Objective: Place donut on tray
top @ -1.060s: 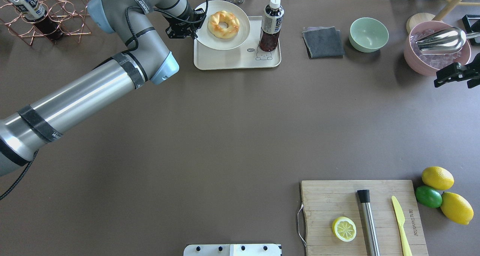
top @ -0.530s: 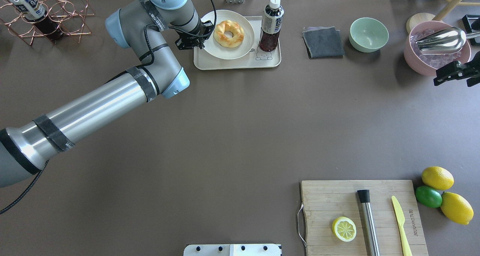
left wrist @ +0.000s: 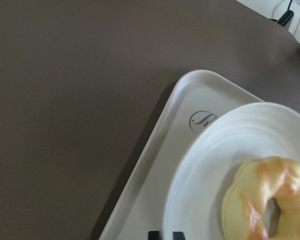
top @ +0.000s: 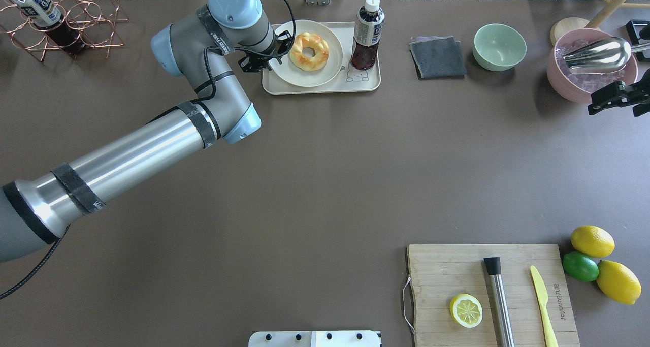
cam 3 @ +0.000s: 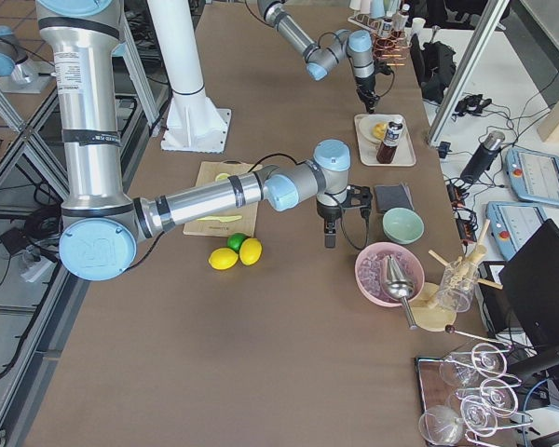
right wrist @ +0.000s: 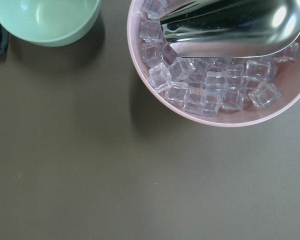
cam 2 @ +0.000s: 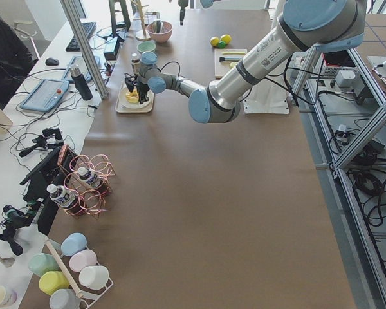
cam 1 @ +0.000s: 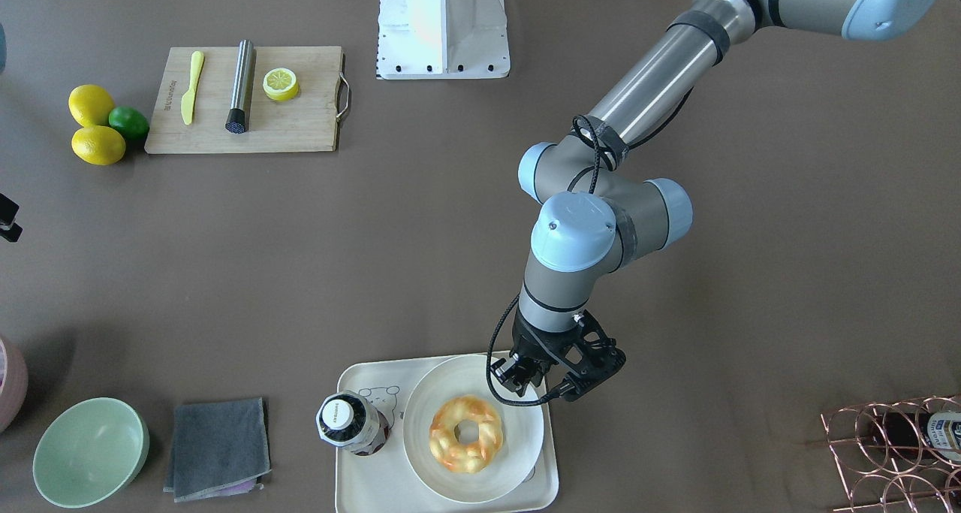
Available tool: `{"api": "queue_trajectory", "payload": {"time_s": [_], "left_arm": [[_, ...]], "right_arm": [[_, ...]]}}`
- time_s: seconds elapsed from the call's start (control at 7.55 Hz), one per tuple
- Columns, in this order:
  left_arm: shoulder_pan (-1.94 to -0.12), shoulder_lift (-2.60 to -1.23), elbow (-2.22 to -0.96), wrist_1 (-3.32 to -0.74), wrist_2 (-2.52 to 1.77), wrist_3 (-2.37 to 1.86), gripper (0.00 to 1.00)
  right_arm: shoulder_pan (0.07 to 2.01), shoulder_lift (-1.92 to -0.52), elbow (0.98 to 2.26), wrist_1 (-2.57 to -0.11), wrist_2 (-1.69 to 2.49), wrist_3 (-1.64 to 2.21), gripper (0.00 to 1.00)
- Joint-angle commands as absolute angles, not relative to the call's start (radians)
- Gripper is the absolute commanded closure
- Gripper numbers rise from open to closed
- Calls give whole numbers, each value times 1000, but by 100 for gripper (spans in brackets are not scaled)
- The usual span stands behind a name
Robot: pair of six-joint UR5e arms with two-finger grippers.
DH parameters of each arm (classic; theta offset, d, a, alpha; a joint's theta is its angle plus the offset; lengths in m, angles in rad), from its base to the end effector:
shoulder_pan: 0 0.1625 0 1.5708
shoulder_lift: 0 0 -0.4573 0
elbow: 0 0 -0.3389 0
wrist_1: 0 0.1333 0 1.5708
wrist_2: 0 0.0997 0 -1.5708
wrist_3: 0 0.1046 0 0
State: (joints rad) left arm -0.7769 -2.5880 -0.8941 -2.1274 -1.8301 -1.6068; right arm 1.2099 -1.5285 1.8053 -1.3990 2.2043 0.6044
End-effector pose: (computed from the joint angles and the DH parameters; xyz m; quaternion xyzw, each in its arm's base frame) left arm 0.5312 -0.6716 0.2749 0.0471 0.4430 -0.3018 0.8429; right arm -0.0998 -0.4666 0.5595 0.0463 -0.3671 0.0437 0.9280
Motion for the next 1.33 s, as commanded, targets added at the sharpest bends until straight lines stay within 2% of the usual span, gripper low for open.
{"api": "queue_trajectory", "payload": {"time_s": [0.0,0.13,0.27,0.8,1.06,1.19], "left_arm": [[-767,-2582,-899,-2138,-1790,-1606,2],[-772,-2580,-926,-2137,-1796,-1595,2],[-781,-2533,-1010,-2125,-1801,-1544,2],[-862,-2213,-1493,-1889,-1950,-1341,2],[-864,-2117,-1715,-1690,-1950,-1261,2],[-867,-2026,-1841,-1616,-1950,-1177,2]], "right_arm": [[1213,-1526,1804,-1397,2216,604,0],[1221,-1523,1804,-1399,2224,604,0],[1236,-1523,1802,-1402,2227,598,0],[1348,-1532,1717,-1411,2249,318,0],[1422,-1548,1656,-1413,2255,148,0],[1483,-1554,1610,-1413,2256,30,0]]}}
